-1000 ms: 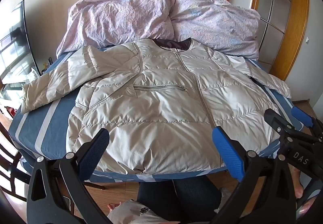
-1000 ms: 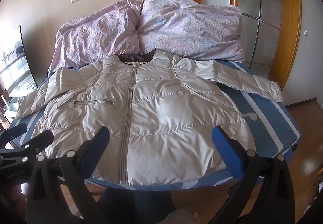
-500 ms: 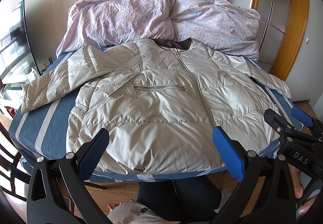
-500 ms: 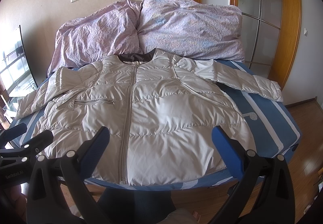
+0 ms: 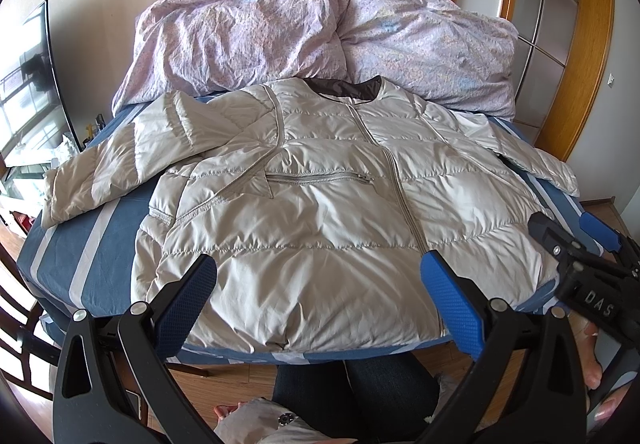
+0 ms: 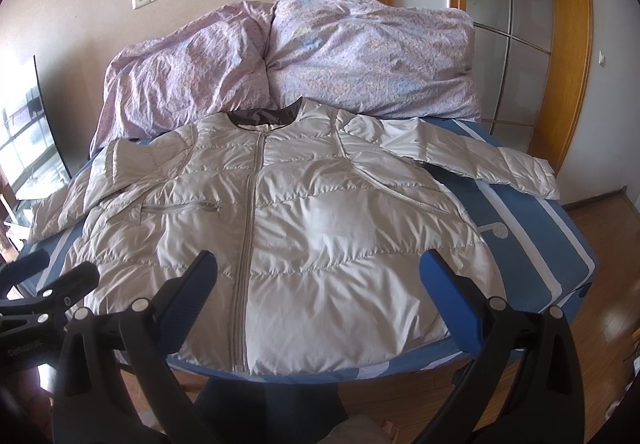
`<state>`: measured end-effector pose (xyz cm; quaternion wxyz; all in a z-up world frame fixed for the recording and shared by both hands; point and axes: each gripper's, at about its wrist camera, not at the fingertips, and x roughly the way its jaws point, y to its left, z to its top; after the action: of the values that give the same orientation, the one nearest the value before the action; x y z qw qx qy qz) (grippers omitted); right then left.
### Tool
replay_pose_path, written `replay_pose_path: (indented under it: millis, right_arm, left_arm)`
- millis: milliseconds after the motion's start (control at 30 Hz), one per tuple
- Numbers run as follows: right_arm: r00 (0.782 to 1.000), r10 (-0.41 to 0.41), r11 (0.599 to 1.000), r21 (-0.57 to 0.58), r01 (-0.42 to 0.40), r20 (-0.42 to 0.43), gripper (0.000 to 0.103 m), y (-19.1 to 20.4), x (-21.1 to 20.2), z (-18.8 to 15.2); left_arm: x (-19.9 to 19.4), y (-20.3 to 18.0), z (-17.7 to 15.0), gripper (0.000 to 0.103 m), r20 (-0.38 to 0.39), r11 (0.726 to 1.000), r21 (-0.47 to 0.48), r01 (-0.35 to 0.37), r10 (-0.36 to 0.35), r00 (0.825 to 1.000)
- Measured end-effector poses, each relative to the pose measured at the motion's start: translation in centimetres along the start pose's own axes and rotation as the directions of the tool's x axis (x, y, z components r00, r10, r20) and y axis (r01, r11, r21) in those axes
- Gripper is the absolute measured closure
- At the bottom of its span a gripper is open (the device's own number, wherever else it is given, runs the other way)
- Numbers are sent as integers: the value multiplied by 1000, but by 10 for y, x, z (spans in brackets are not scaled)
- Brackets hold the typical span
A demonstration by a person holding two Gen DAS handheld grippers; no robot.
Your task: Fold large clothes
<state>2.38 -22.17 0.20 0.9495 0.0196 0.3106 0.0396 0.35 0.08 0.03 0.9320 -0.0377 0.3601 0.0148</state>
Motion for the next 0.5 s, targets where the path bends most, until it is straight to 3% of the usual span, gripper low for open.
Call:
replay_pose_path:
  millis: [133, 233, 400, 500]
  right_arm:
    - [999, 39, 998, 41, -40, 15, 2, -17, 15, 10]
    - [989, 143, 982, 120, -148, 47, 2, -45, 34, 18]
    - [996, 87, 954, 288, -83, -1, 2, -103, 70, 40]
    - [998, 62, 904, 425, -42, -34, 2, -151, 92, 54]
  left_arm:
    - [14, 4, 15, 1, -15, 1000, -9, 2, -2, 1000]
    - [28, 9, 29, 1, -32, 1000, -23, 8, -9, 999]
    - [57, 19, 55, 1, -58, 999, -48, 13, -15, 998]
    - [76, 27, 71, 1, -87, 997, -69, 39, -45, 995]
